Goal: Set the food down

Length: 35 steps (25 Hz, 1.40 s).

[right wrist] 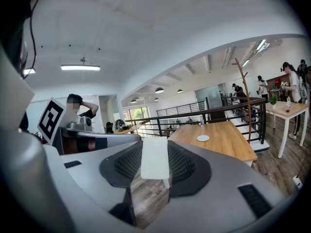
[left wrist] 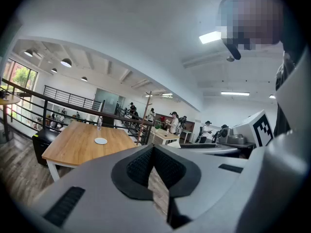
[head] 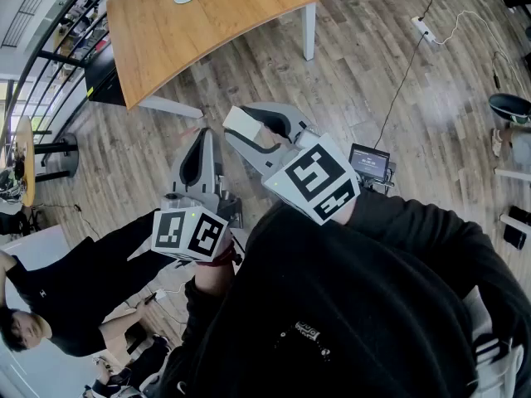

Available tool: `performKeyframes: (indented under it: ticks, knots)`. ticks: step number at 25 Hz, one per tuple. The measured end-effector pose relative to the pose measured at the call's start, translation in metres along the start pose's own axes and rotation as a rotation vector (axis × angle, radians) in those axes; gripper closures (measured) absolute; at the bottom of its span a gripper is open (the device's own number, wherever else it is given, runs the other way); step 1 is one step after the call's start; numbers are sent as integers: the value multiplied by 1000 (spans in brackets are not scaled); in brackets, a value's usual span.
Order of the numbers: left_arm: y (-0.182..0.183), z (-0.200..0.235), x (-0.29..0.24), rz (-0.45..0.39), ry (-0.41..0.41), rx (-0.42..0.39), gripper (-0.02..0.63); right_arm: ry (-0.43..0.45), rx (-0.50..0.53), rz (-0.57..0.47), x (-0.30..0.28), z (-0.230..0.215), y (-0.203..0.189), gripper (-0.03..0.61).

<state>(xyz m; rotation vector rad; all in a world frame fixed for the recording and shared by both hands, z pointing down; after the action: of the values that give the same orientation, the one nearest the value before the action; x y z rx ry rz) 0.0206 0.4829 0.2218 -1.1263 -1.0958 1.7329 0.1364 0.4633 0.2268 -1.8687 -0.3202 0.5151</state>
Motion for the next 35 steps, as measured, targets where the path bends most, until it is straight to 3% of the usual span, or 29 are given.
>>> performKeyframes:
  ticks: [18, 35]
  knots:
    - [-6, -13, -9, 3, -17, 2, 617, 40, -3, 6, 1, -6, -5, 408]
    - [-8, -69, -69, 73, -58, -68, 617, -15, -64, -41, 47, -73, -8, 408]
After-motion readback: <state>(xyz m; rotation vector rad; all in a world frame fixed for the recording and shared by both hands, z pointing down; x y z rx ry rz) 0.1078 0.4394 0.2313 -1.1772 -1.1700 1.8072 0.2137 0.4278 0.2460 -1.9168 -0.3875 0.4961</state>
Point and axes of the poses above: the fingertips, and each gripper's own axes: x backward along the fingers, z to its left, y out of its top, the point moved 6 cm from there along x, backward along the fingers, and after that the axes turned 8 degrees about y, right-handed, at the moved point
